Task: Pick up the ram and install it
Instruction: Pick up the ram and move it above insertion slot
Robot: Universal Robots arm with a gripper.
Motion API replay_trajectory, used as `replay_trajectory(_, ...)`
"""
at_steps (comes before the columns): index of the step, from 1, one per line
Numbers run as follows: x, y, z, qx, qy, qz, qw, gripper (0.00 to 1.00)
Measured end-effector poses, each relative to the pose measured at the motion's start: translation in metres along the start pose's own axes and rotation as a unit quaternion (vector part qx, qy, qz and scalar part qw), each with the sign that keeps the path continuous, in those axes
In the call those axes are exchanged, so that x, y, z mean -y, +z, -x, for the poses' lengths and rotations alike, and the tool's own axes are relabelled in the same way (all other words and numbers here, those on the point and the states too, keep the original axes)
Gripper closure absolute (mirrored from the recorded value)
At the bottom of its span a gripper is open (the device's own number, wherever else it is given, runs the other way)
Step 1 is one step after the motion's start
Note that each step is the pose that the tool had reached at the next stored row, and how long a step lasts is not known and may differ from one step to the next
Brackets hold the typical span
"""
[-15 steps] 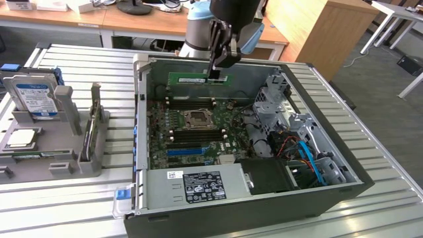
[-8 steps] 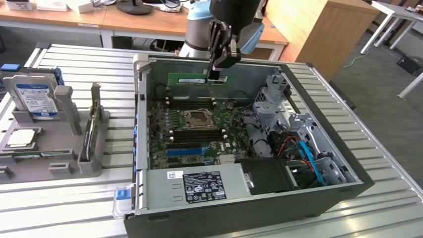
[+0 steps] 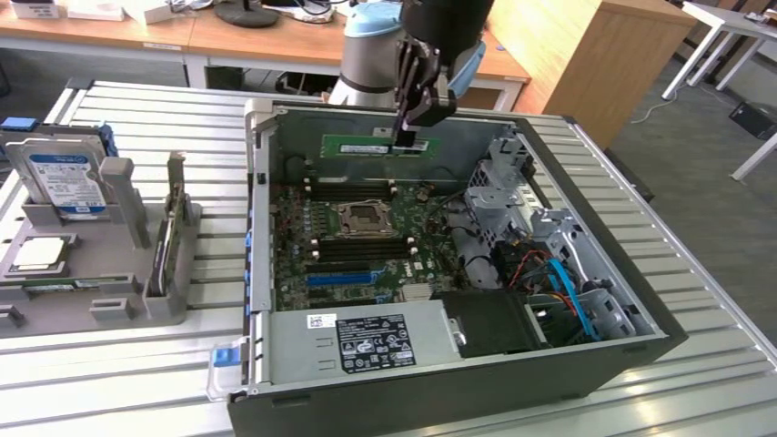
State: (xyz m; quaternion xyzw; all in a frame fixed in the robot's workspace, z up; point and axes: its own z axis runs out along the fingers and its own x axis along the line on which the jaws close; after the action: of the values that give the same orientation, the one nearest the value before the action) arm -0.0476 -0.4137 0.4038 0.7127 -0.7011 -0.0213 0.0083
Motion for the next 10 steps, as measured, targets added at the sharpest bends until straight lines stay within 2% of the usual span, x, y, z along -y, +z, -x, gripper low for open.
replay_trajectory(4, 0.0063, -0.0001, -0.0001, 0.0000, 0.000, 0.0000, 1.0000, 0.88)
replay_trajectory(10, 0.0069, 0.0002, -0.0001, 0.0001, 0.000, 0.0000, 1.0000, 0.88)
